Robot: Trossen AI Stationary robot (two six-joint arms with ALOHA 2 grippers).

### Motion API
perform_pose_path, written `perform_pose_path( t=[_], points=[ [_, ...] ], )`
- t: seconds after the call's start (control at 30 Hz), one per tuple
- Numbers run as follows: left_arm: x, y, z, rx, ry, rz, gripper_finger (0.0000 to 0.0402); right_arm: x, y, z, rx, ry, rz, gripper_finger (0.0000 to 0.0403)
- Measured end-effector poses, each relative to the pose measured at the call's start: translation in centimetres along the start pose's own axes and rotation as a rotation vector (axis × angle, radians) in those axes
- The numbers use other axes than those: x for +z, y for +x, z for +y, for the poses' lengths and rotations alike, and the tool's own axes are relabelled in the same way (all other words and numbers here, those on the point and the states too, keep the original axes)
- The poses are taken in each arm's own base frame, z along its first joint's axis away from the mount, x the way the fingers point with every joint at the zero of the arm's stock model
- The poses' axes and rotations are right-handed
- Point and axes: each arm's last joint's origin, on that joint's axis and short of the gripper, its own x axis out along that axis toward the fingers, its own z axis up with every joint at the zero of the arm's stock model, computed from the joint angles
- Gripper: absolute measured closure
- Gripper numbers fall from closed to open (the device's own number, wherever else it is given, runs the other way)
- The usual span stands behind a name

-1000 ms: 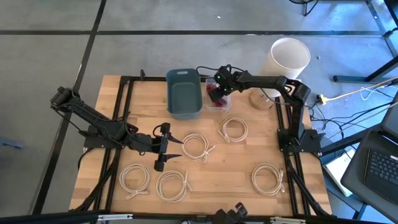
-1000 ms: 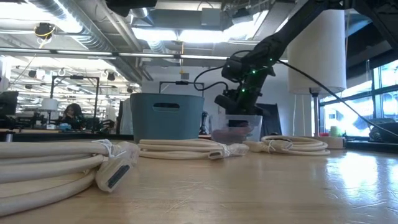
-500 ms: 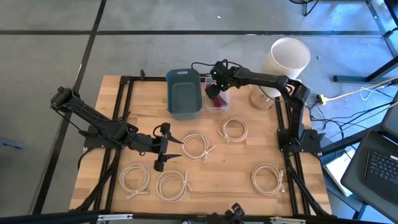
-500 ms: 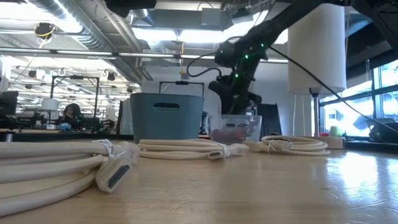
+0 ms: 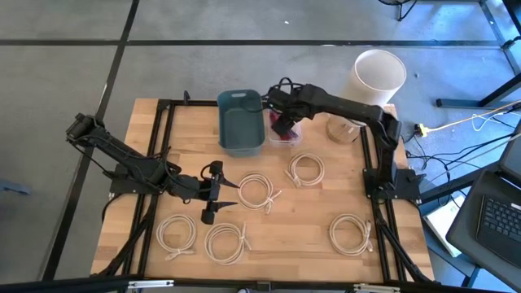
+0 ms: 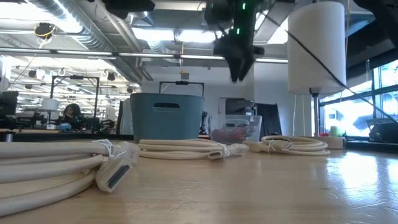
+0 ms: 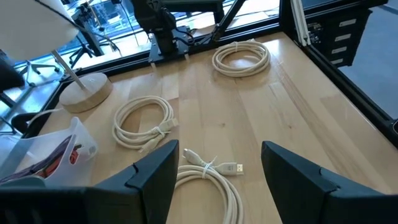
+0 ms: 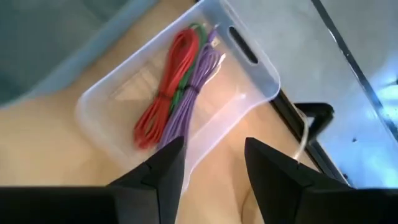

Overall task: Pick & Place USB Port
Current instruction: Put the bottom left white HDMI cable into the dark blue bin

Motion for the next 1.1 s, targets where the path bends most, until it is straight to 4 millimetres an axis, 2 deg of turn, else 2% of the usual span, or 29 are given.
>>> perform_pose_path(
  t=[0.13, 0.27, 0.4, 0.57, 0.7, 0.83, 0.97, 1.1],
  points=[
    [0.0, 0.0, 0.0, 0.0, -0.018, 0.004, 0.0178, -1.6, -4.4, 2.2, 0.027, -0.065, 0.025, 0.0233],
    [-0.1, 0.0, 0.0, -0.005, -0.028, 0.01, 0.0178, -3.9, -8.5, 5.5, 0.081, -0.129, -0.004, 0.0233],
    [-0.2, 0.0, 0.0, -0.009, -0.052, 0.023, 0.0178, -7.2, -12.5, 8.6, 0.212, -0.189, -0.049, 0.0233],
    [-0.3, 0.0, 0.0, -0.01, -0.076, 0.029, 0.0178, -12.1, -16.1, 12.0, 0.285, -0.224, -0.085, 0.0233],
    [-0.4, 0.0, -0.1, -0.022, -0.078, 0.036, 0.0178, -16.4, -18.5, 14.6, 0.328, -0.24, -0.115, 0.0233],
    [-1.0, -0.1, -0.3, -0.09, -0.129, 0.1, 0.0178, -20.5, -20.6, 16.3, 0.311, -0.25, -0.233, 0.0233],
    [-2.3, -0.5, -1.0, -0.192, -0.267, 0.263, 0.0178, -23.7, -22.2, 17.0, 0.291, -0.221, -0.392, 0.0233],
    [-4.0, -1.5, -1.9, -0.261, -0.444, 0.5, 0.0178, -25.4, -23.2, 17.1, 0.258, -0.217, -0.548, 0.0233]
  ],
)
